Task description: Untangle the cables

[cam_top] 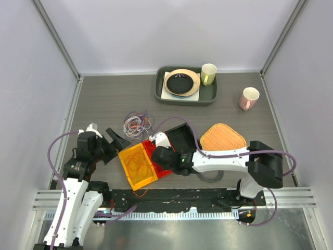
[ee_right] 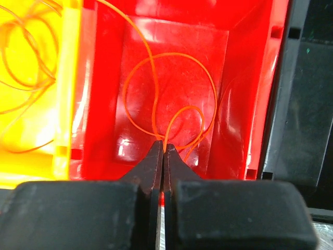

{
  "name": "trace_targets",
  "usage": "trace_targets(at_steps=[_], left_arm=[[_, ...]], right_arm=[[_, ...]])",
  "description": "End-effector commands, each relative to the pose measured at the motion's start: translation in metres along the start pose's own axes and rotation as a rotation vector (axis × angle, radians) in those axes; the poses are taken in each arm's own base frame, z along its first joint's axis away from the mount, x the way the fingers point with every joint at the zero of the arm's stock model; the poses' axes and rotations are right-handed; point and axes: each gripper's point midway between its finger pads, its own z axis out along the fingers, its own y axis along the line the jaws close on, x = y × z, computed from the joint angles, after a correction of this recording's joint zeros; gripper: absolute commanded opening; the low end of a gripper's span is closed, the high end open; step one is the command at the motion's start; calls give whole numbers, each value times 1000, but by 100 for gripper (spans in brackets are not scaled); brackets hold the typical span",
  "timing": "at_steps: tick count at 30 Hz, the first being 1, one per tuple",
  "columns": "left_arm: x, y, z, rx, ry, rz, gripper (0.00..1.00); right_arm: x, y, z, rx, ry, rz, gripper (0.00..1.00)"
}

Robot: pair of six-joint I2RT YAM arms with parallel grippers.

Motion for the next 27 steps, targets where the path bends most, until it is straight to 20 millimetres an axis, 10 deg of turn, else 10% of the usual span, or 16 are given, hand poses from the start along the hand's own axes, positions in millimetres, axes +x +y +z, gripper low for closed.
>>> trace_targets(at_steps=[1, 6, 12, 27], left_arm=[[-4, -10, -6, 37, -13, 27, 100], [-5, -11, -7, 46, -16, 31, 100], [-5, -12, -8, 50, -19, 33, 100], [-9, -4, -9, 2, -52, 13, 100]], right_arm=[[-81, 24, -48, -138, -233, 45, 1], [-136, 62, -103, -335, -401, 4, 1], [-149, 114, -130, -543, -445, -60, 1], [-89, 130, -27, -378, -239, 26, 1]])
